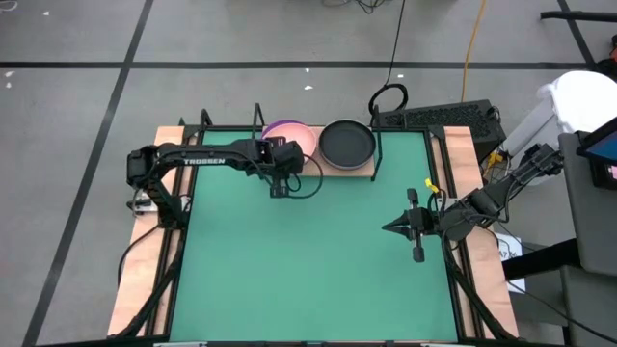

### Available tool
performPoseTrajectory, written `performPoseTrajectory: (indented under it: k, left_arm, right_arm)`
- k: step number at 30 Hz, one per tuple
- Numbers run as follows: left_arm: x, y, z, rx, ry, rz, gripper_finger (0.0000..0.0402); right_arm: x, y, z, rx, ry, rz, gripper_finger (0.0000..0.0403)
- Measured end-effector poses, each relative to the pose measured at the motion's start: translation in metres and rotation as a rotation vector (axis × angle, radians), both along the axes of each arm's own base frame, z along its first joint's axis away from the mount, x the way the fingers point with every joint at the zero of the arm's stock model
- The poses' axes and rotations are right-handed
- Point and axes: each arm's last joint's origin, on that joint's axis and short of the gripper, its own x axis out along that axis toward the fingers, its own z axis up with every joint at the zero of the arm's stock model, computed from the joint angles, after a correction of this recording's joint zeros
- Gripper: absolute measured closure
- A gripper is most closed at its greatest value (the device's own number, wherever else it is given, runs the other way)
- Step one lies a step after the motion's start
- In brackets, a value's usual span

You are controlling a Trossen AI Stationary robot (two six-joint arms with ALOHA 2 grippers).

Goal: Place and stack plates onto a shelf
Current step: Stack the light orange on top of the purple plate on the shelf, then return to Home Position

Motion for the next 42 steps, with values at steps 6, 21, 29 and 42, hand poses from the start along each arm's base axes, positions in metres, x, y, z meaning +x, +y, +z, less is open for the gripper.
performPoseTrajectory:
  k: [6, 21, 29, 42]
  left_arm:
    - [-0.001, 0.008, -0.006, 0.009, -0.02, 0.02, 0.0387]
    - [-0.003, 0.013, -0.007, 0.004, -0.018, 0.045, 0.0352]
    - [-0.003, 0.013, -0.007, -0.01, -0.034, 0.083, 0.0281]
    - [0.0, 0.021, -0.005, 0.002, -0.103, 0.123, 0.0242]
  right_arm:
    - [0.0, 0.0, 0.0, 0.0, 0.0, 0.0, 0.0403]
    - [0.0, 0.0, 0.0, -0.001, 0.0, 0.001, 0.0403]
    - [0.0, 0.0, 0.0, 0.0, 0.0, 0.001, 0.0403]
    - [0.0, 0.0, 0.0, 0.001, 0.002, 0.004, 0.0403]
